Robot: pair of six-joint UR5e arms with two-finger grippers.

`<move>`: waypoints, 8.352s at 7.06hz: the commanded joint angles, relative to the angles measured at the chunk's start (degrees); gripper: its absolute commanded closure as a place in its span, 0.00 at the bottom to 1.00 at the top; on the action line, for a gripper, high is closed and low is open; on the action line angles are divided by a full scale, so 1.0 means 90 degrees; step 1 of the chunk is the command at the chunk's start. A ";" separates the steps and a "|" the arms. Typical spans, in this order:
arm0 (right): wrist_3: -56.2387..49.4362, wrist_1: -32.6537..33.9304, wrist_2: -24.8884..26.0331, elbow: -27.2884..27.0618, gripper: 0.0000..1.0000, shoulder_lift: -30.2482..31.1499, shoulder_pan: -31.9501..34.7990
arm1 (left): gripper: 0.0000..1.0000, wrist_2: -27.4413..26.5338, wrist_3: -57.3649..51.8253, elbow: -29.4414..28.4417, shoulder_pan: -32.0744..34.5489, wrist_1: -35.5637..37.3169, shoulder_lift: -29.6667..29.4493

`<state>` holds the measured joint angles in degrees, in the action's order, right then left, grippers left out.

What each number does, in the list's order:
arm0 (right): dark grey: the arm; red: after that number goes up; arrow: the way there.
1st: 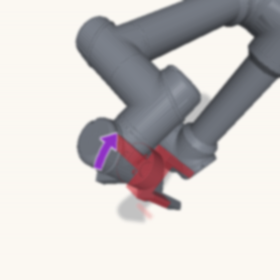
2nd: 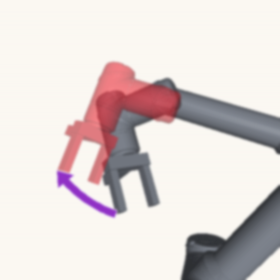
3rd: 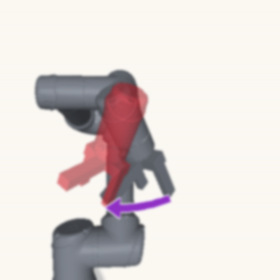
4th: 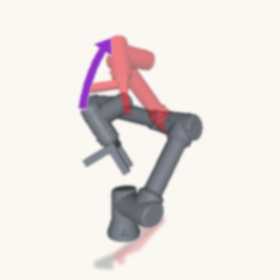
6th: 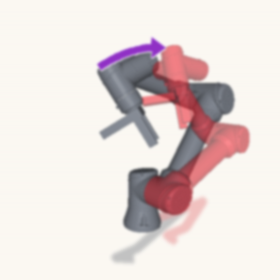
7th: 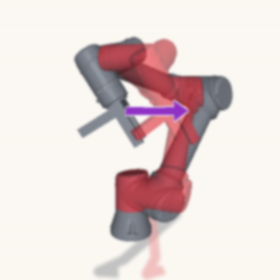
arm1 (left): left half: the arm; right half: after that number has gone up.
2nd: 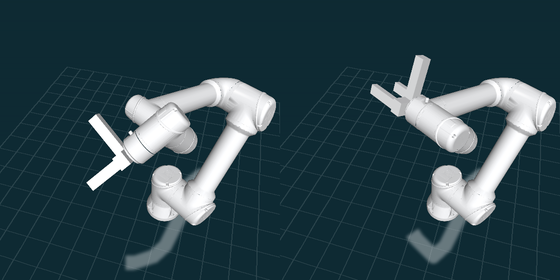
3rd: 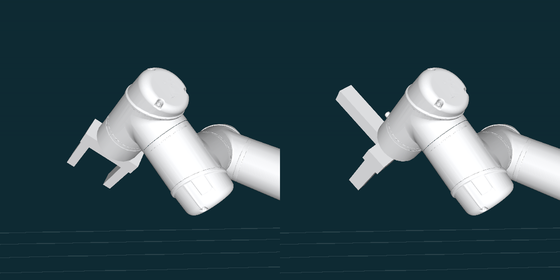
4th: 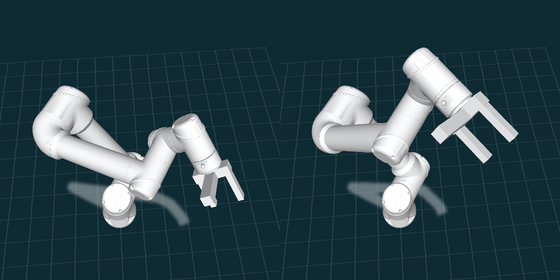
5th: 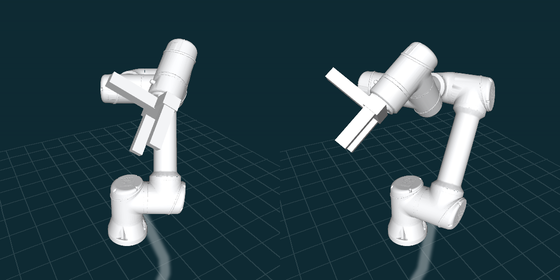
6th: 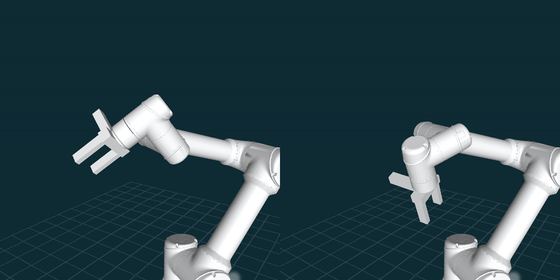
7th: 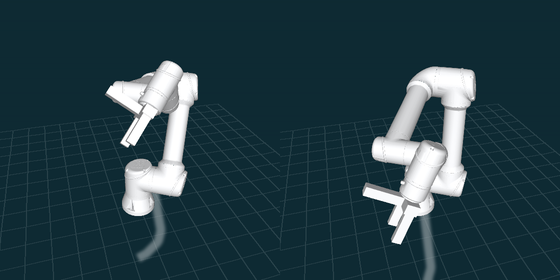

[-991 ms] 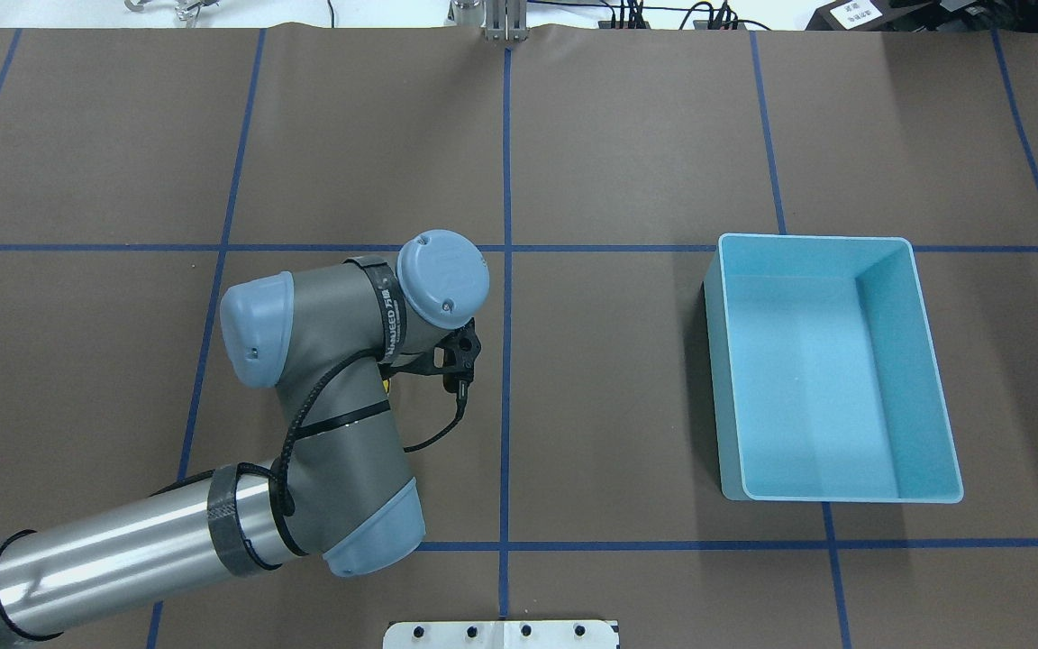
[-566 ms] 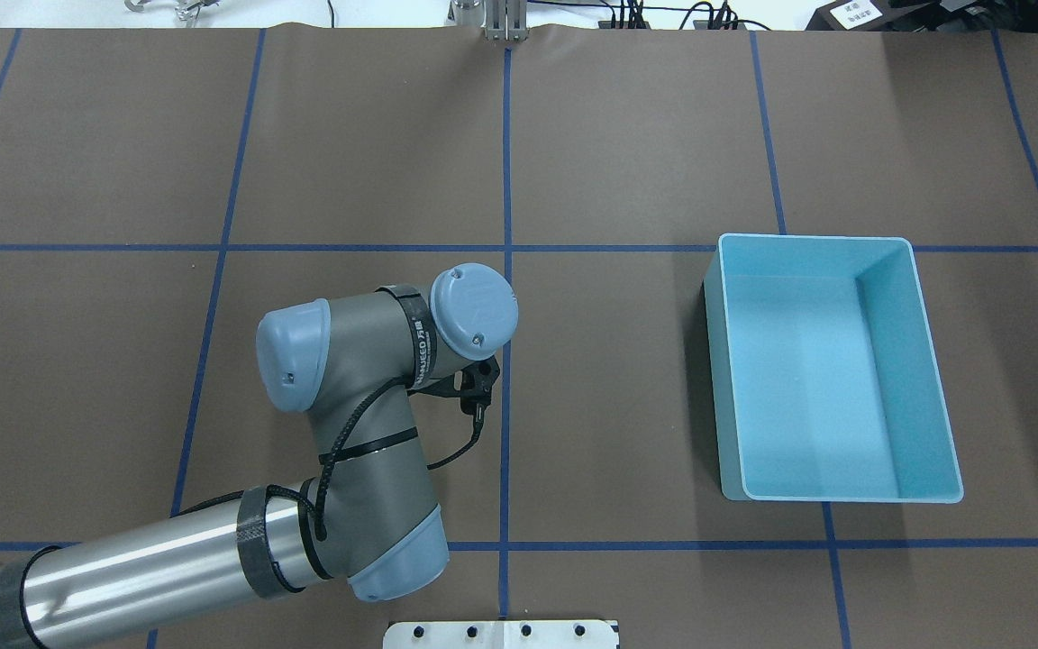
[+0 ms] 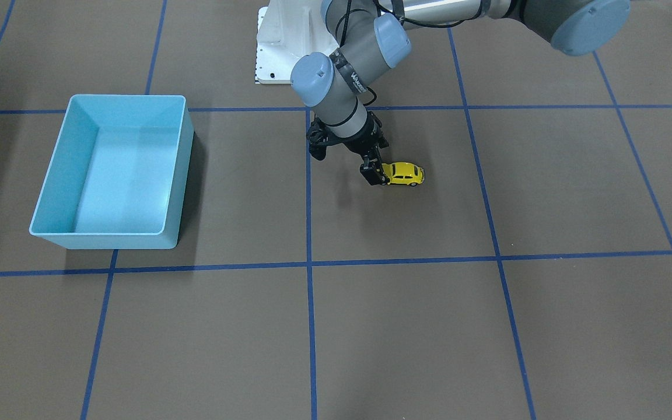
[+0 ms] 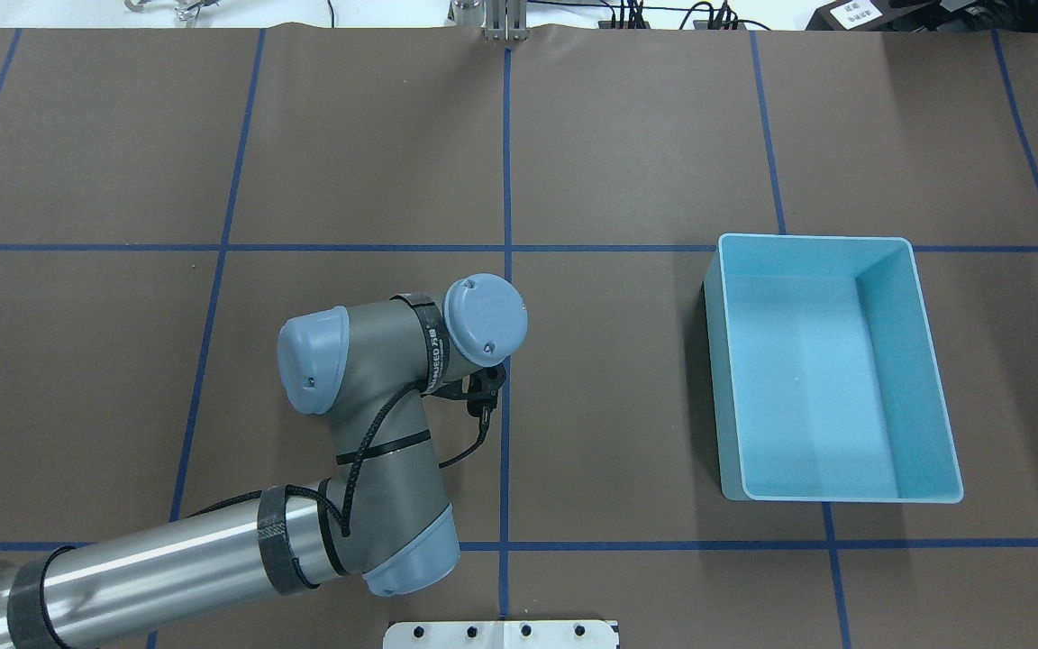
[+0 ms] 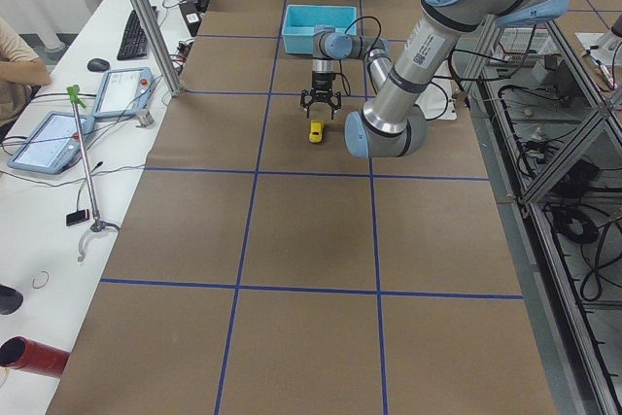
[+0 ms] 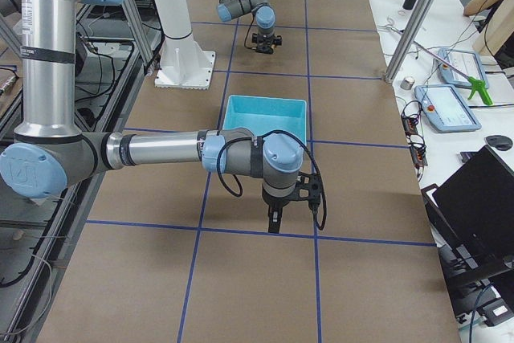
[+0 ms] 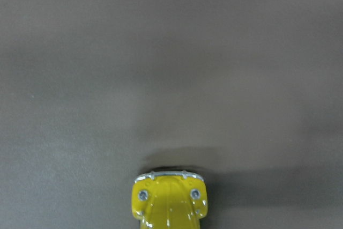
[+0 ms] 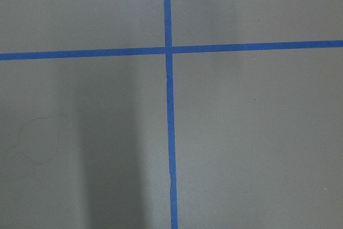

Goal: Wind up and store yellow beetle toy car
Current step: 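Press the held yellow car down against the table with the left gripper, then drag the yellow car backward along the table toward the robot with the left gripper, then keep pulling the yellow car back with the left gripper to wind it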

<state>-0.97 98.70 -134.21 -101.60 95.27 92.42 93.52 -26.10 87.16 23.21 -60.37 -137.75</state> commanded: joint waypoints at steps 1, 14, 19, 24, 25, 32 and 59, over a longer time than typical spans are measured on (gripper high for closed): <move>0.0000 0.0000 0.0000 0.0000 0.00 0.0000 0.0014 | 0.02 -0.0341 0.0009 -0.0123 0.0000 -0.0284 -0.0017; -0.0010 0.0000 0.0000 0.0010 0.00 0.0000 0.0014 | 0.50 -0.0323 0.0058 -0.0280 0.0009 -0.0490 0.0100; -0.0010 0.0000 0.0000 0.0029 0.00 0.0000 0.0014 | 1.00 -0.0313 0.0322 0.0362 0.0126 -0.0431 0.0236; -0.0010 0.0000 0.0000 0.0029 0.00 0.0000 0.0014 | 1.00 -0.0216 -0.0283 0.2235 0.0556 -0.0916 0.1737; -0.0010 0.0000 0.0000 0.0029 0.00 0.0000 0.0014 | 1.00 -0.0080 -0.0680 0.2452 0.0566 -0.1093 0.2002; -0.0010 0.0000 0.0000 0.0029 0.00 0.0010 0.0014 | 1.00 0.0966 -0.0645 0.2396 0.0791 -0.2401 0.3272; -0.0049 0.0010 -0.0107 0.0029 0.00 0.0020 0.0102 | 1.00 0.2929 -0.1388 0.1771 0.1913 -0.6496 0.5764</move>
<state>-1.41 98.76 -135.17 -101.33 95.44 93.34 119.85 -38.74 103.20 40.03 -118.42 -86.36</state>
